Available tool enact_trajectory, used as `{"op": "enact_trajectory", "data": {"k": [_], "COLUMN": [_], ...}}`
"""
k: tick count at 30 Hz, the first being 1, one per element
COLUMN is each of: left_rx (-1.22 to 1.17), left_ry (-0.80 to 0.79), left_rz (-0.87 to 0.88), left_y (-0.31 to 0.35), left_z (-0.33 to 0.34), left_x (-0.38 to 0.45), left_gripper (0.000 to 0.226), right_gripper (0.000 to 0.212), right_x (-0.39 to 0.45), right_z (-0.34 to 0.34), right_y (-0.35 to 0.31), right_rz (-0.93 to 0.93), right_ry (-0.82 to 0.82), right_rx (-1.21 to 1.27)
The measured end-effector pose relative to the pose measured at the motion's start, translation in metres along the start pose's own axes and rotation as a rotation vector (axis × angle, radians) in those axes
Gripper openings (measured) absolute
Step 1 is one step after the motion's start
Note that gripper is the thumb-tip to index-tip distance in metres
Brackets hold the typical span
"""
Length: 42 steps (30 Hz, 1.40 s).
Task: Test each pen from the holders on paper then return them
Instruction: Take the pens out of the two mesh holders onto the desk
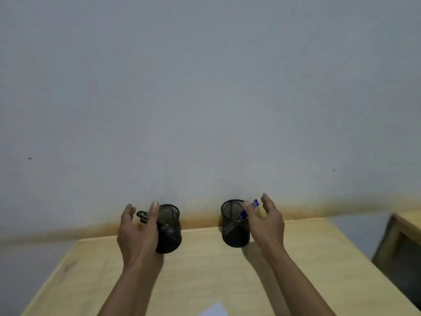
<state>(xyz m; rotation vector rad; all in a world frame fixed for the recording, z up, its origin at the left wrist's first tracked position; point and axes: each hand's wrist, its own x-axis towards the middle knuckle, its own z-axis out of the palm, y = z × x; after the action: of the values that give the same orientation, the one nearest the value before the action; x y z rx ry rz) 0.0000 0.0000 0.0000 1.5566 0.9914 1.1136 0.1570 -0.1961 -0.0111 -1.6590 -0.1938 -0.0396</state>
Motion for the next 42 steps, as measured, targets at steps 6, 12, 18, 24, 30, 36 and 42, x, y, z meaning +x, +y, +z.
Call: {"op": "enact_trajectory", "data": {"k": [6,12,18,24,30,36,42], "left_rx": [-0.06,-0.087,-0.093,0.0,0.05,-0.115,-0.389], "left_ry": [0.059,0.034,0.031,0.085,0.156,0.16,0.201], "left_rz": [0.058,0.22,0.219,0.297,0.295,0.169,0.218], "left_y": [-0.014,-0.015,-0.035,-0.04,-0.037,-0.028,0.011], "left_z": [0.023,0.036,0.043,0.045,0.052,0.05,0.031], "left_x": [0.012,0.009,0.013,0.01,0.009,0.012,0.009], "left_gripper": [0.042,0.034,0.029,0.026,0.024,0.04,0.014], "right_gripper": [0.041,0.03,0.026,0.025,0.043,0.055,0.064], "right_x": [0.005,0.004,0.006,0.004,0.003,0.004,-0.005], "right_z": [0.023,0.034,0.033,0.032,0.033,0.031,0.022], "right_y": [0.011,0.021,0.026,0.028,0.026,0.016,-0.017], "right_rz": [-0.04,-0.132,-0.183,-0.277,-0.203,-0.219,-0.244], "right_ry": [0.068,-0.005,-0.114,-0.142,-0.178,-0.146,-0.124], "right_rx": [0.078,0.091,-0.096,-0.121,-0.033,0.003,0.137]}}
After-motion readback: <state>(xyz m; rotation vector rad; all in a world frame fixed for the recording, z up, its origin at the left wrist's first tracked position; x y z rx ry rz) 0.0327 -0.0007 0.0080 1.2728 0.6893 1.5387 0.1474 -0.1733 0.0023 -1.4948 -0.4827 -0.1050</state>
